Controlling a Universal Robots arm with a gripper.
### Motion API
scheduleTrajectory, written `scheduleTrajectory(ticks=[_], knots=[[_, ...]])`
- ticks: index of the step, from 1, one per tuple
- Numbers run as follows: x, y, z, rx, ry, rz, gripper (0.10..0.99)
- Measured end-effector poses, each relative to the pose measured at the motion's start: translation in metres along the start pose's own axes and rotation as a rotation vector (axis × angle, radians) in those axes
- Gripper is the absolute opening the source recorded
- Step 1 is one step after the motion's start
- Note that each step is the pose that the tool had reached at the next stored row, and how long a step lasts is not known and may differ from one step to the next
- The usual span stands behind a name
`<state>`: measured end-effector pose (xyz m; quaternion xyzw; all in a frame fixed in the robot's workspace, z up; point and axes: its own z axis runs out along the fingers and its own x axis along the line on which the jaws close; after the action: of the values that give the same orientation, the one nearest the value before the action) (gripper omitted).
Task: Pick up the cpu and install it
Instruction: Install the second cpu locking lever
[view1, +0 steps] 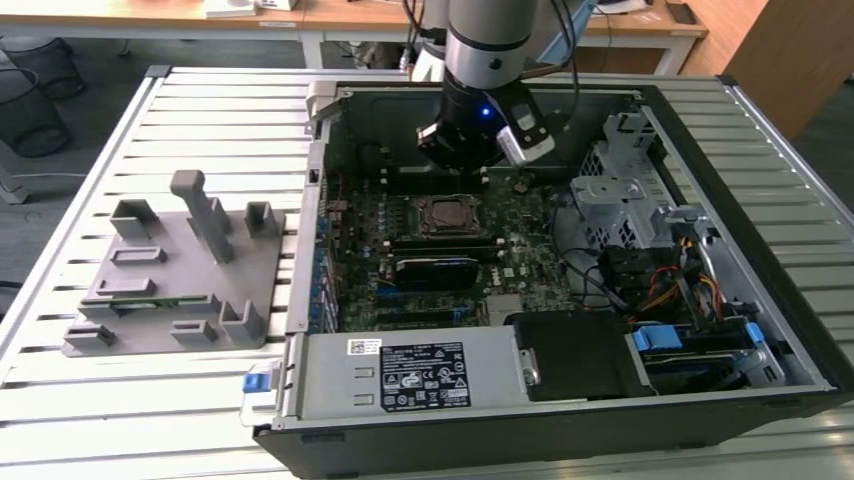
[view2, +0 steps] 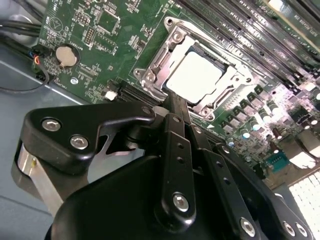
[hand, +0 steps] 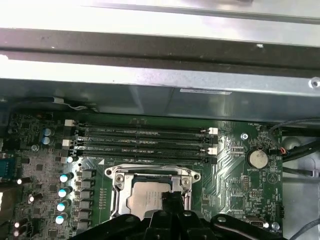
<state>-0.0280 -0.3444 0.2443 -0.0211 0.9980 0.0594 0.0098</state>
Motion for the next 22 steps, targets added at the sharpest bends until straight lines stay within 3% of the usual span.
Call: scheduleTrajectory(ticks=[4, 22], knots=[[0.0002, -0.0060, -0.0008, 0.000, 0.0045, 0.001, 0.106], [0.0013, -0.0321, -0.0018, 0.000, 0.0047, 0.001, 0.106]])
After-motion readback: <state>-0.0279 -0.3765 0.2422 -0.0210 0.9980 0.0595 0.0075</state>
